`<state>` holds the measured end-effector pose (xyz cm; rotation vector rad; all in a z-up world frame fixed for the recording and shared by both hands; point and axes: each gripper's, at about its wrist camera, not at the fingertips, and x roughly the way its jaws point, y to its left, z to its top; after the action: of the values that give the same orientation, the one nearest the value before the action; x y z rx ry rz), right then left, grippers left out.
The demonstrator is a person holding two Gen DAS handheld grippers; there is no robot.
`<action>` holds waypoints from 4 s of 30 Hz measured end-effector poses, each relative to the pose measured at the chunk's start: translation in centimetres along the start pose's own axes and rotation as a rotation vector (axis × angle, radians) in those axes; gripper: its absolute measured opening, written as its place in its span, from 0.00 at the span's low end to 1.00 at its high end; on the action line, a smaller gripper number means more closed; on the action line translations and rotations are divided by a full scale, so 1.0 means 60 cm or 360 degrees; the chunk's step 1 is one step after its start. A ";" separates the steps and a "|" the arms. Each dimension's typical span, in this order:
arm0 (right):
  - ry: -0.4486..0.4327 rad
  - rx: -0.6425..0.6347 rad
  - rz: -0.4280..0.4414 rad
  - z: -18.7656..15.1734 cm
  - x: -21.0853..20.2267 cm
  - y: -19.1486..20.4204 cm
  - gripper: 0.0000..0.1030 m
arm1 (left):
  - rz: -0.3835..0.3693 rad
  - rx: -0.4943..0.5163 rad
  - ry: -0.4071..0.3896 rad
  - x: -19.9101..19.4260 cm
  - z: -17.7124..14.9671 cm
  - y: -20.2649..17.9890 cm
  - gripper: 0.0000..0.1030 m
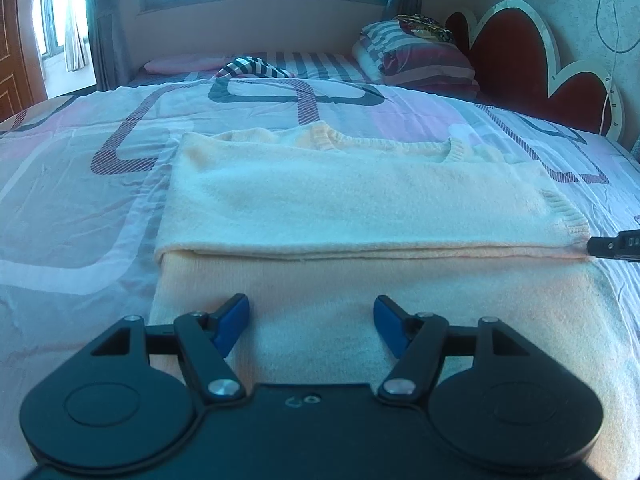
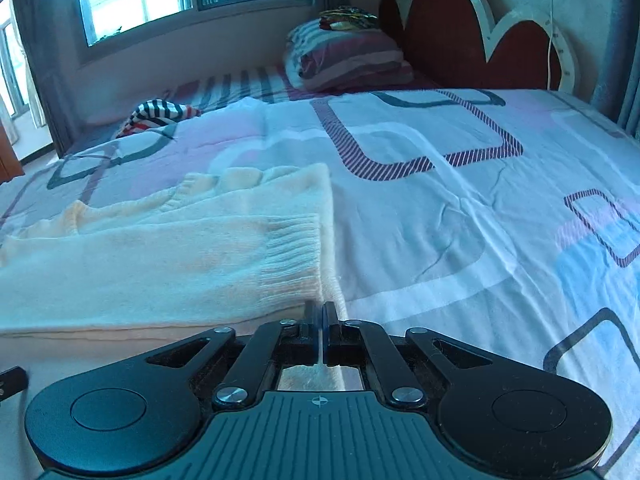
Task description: Fold small clothes
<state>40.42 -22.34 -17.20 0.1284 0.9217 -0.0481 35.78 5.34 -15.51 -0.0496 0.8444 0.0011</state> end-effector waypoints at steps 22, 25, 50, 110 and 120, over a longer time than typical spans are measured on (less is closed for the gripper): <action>0.0091 -0.0371 0.0229 -0.118 -0.069 0.090 0.60 | 0.0009 0.0071 0.0039 -0.053 -0.064 -0.004 0.69; 0.0109 -0.0356 0.0170 -0.134 -0.079 0.042 0.60 | 0.0051 0.0087 0.0036 -0.074 -0.086 0.013 0.69; 0.0177 -0.0641 0.0626 -0.285 -0.219 0.091 0.58 | 0.0105 0.0063 0.0104 -0.217 -0.231 -0.058 0.74; -0.0017 0.0122 0.0266 -0.289 -0.409 -0.044 0.08 | -0.0376 -0.0128 -0.0133 -0.365 -0.223 0.117 0.05; -0.0194 0.0142 0.0324 -0.161 -0.325 -0.029 0.07 | -0.0297 -0.0187 -0.0338 -0.296 -0.110 0.110 0.05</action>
<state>20.82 -23.06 -7.60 0.2983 0.7813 0.0911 18.90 11.99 -6.89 -0.2349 0.6240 -0.1175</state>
